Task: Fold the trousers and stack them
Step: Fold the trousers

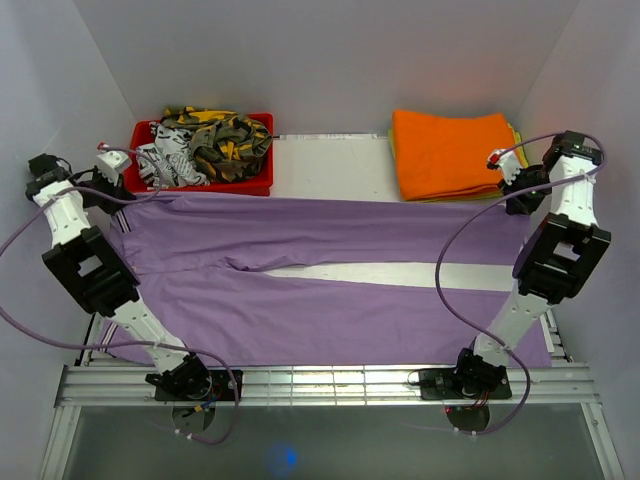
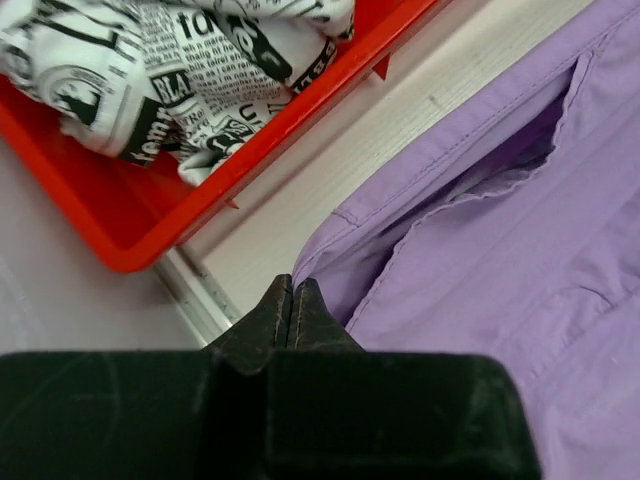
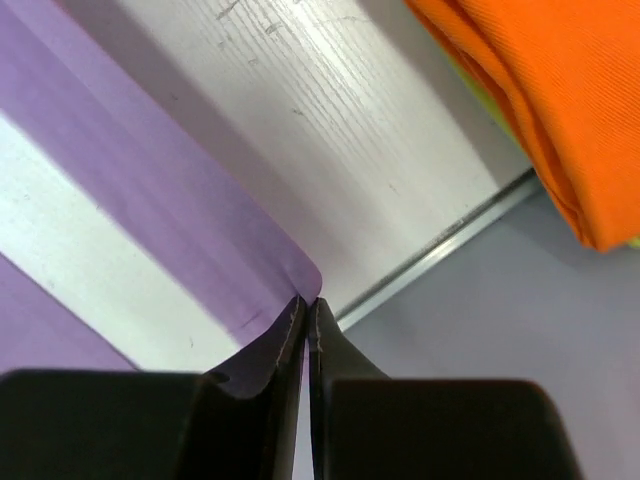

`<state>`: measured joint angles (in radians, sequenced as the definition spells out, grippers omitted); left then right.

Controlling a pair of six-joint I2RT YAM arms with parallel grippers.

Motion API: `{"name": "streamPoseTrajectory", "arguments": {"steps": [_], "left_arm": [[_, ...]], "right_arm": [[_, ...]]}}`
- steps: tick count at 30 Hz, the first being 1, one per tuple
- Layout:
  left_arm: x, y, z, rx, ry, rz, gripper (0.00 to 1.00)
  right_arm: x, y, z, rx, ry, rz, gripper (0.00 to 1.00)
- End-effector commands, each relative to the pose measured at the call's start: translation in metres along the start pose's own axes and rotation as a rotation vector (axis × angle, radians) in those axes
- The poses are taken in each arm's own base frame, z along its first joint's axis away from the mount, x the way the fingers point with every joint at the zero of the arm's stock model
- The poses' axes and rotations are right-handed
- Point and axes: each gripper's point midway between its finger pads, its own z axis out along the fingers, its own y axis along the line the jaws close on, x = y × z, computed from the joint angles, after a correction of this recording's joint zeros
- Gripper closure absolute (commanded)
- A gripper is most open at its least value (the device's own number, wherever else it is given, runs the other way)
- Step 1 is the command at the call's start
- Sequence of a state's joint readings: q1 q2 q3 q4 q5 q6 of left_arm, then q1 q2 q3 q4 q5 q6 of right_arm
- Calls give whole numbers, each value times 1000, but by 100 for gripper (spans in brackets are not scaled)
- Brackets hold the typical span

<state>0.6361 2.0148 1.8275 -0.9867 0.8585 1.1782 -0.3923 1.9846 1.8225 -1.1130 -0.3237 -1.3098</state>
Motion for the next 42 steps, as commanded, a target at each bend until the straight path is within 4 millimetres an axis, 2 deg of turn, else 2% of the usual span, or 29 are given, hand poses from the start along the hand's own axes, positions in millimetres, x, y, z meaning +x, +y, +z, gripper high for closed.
{"name": "streamPoseTrajectory", "arguments": {"steps": [1, 2, 3, 4, 5, 6, 8, 10, 14, 16, 17, 18, 19, 20, 22, 23, 25, 27, 29, 31, 32, 34, 36, 37, 38, 39, 40, 41, 42], "left_arm": [[-19, 7, -43, -115, -74, 139, 100], [-16, 4, -53, -127, -79, 137, 100], [-26, -4, -65, -139, -104, 162, 100], [-26, -9, -72, -145, -111, 168, 100], [-15, -17, -79, -149, -114, 151, 100], [-25, -25, -92, -162, -138, 176, 100], [-7, -46, -106, -149, -124, 132, 100], [4, -62, -120, -148, -87, 213, 100], [64, -118, -139, -67, 25, 119, 100], [95, -145, -135, -4, 81, 60, 100], [116, -158, -139, 30, 159, 36, 100], [128, -169, -137, 61, 192, 21, 100], [146, -193, -128, 117, 216, -40, 100], [160, -195, -125, 116, 255, -52, 100], [184, -214, -116, 136, 322, -137, 100], [194, -210, -112, 108, 356, -159, 100], [209, -212, -106, 102, 408, -220, 100], [221, -212, -93, 105, 440, -307, 100], [225, -199, -84, 75, 460, -336, 100], [227, -193, -72, 53, 464, -435, 100], [222, -175, -65, 19, 460, -418, 100], [216, -166, -51, -1, 455, -496, 100], [198, -145, -37, -32, 440, -493, 100], [192, -138, -32, -38, 425, -493, 100], [183, -132, -26, -36, 414, -487, 100], [170, -113, -28, -66, 393, -470, 100], [163, -104, -27, -75, 379, -480, 100], [156, -102, -26, -51, 357, -504, 100], [139, -78, -32, -85, 328, -475, 100]], "right_arm": [[15, 5, -39, 34, 23, -187, 92], [18, 10, -42, 34, 25, -192, 92], [25, 20, -41, 19, 26, -185, 92], [23, 24, -55, 48, 23, -221, 92], [26, 31, -59, 46, 26, -231, 92], [37, 42, -59, 29, 30, -222, 92], [41, 57, -76, 42, 37, -274, 92], [56, 80, -86, 39, 50, -275, 92], [90, 133, -87, -25, 98, -313, 92], [113, 150, -88, -29, 160, -358, 92], [127, 173, -71, -89, 164, -342, 92], [137, 183, -66, -101, 178, -331, 92], [146, 187, -62, -105, 214, -350, 92], [153, 204, -46, -146, 213, -329, 92], [160, 212, -34, -158, 219, -305, 92], [164, 207, -27, -130, 228, -305, 92], [172, 215, -10, -151, 239, -262, 92], [177, 205, 1, -129, 259, -242, 92], [180, 203, 11, -153, 259, -163, 92], [177, 186, 19, -152, 255, -124, 92], [172, 180, 22, -148, 253, -89, 92], [167, 159, 26, -133, 248, -66, 92], [156, 146, 31, -129, 235, -47, 92], [148, 128, 26, -94, 227, -55, 92], [140, 122, 26, -91, 219, -65, 92], [137, 116, 25, -88, 213, -55, 92], [130, 114, 22, -92, 195, -51, 92], [122, 99, 13, -61, 184, -63, 92], [118, 93, 9, -56, 176, -67, 92]]}}
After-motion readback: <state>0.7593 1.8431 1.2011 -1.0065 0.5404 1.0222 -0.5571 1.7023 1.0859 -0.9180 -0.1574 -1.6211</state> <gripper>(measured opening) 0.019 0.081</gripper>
